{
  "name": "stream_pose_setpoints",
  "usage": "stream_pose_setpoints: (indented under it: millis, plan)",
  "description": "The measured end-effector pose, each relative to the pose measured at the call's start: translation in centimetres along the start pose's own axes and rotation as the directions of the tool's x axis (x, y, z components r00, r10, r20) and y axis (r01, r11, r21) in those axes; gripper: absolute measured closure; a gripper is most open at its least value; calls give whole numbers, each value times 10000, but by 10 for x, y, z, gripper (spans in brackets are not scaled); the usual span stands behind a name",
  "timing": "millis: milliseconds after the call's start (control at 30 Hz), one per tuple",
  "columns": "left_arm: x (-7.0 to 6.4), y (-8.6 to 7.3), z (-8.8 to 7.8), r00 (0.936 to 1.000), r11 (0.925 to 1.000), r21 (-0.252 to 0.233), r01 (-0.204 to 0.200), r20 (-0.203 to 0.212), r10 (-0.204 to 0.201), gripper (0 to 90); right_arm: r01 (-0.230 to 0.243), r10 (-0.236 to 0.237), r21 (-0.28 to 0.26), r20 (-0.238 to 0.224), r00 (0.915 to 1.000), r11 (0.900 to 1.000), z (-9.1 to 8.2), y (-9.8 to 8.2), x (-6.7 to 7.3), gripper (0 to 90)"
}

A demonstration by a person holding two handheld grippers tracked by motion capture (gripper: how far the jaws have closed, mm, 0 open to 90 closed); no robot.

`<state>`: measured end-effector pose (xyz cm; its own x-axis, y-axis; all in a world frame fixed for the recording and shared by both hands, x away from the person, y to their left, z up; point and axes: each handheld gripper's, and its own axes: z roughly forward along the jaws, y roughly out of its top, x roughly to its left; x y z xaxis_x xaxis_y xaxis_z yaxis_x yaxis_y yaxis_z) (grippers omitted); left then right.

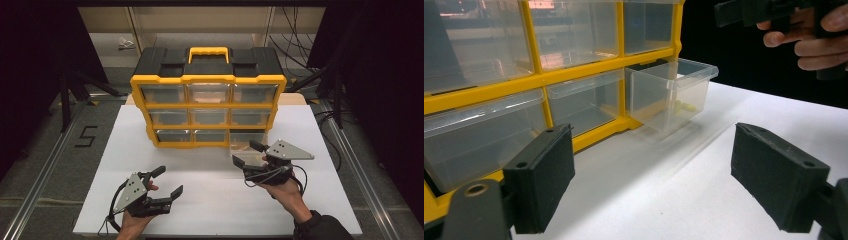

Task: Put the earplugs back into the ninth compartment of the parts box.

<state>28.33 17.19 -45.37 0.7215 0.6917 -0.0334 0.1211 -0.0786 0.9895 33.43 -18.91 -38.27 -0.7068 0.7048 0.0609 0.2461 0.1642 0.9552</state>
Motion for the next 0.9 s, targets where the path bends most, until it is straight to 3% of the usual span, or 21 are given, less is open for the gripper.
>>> stream_pose_setpoints:
  millis: [367, 900]
  plan:
    - [0, 0, 0, 10000, 10000, 11, 5, 78, -5, 165, -179, 180, -127, 108, 9998, 9998, -8, -10, 3, 136]
    - [-1, 0, 1, 9999, 10000, 0, 14, 141, -14, 161, -183, 186, -275, 122, 9998, 9995, -17, -27, 5, 116]
